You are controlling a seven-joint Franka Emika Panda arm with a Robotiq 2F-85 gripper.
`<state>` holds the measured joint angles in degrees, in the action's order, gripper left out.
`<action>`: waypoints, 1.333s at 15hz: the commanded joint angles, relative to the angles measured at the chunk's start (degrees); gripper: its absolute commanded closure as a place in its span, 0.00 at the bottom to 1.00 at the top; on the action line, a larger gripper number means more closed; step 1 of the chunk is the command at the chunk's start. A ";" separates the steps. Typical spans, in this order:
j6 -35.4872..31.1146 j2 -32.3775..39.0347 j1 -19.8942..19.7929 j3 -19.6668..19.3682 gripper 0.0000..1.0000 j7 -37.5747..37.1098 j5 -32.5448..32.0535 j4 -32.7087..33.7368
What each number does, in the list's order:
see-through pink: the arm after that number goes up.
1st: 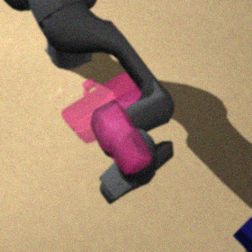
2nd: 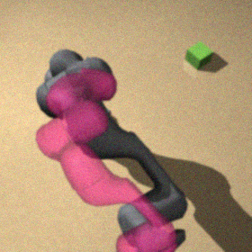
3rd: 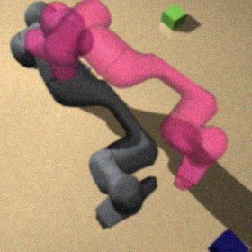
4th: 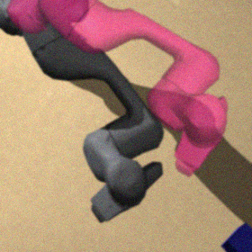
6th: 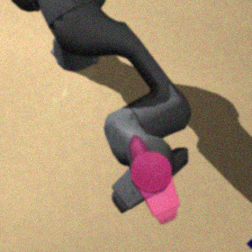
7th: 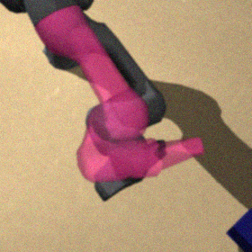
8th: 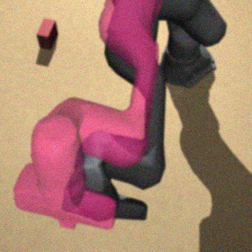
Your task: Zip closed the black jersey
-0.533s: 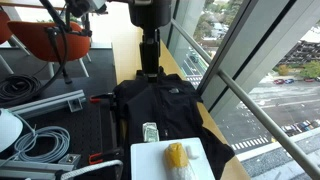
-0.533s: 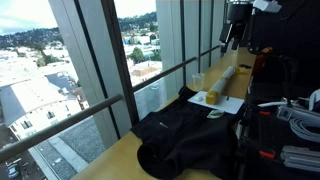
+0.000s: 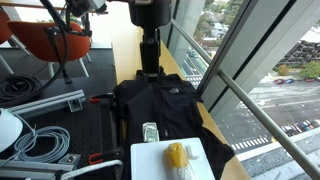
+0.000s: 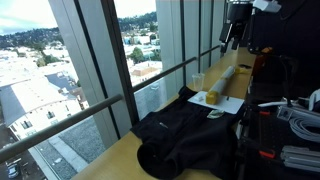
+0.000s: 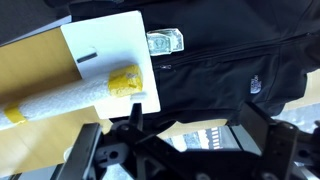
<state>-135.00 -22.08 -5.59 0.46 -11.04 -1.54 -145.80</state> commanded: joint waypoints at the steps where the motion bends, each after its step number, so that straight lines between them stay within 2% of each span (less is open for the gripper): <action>1: 0.15 -0.01 0.20 -0.21 0.00 -0.05 -0.10 0.09; 12: 0.15 -0.01 0.20 -0.21 0.00 -0.05 -0.10 0.09; 16: -2.54 1.05 0.04 -0.07 0.00 -1.11 0.06 -0.41; 20: -6.11 3.72 1.39 -1.23 0.00 2.18 2.24 -0.44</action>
<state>-137.52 -20.56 -5.51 0.46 -11.04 -1.50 -146.10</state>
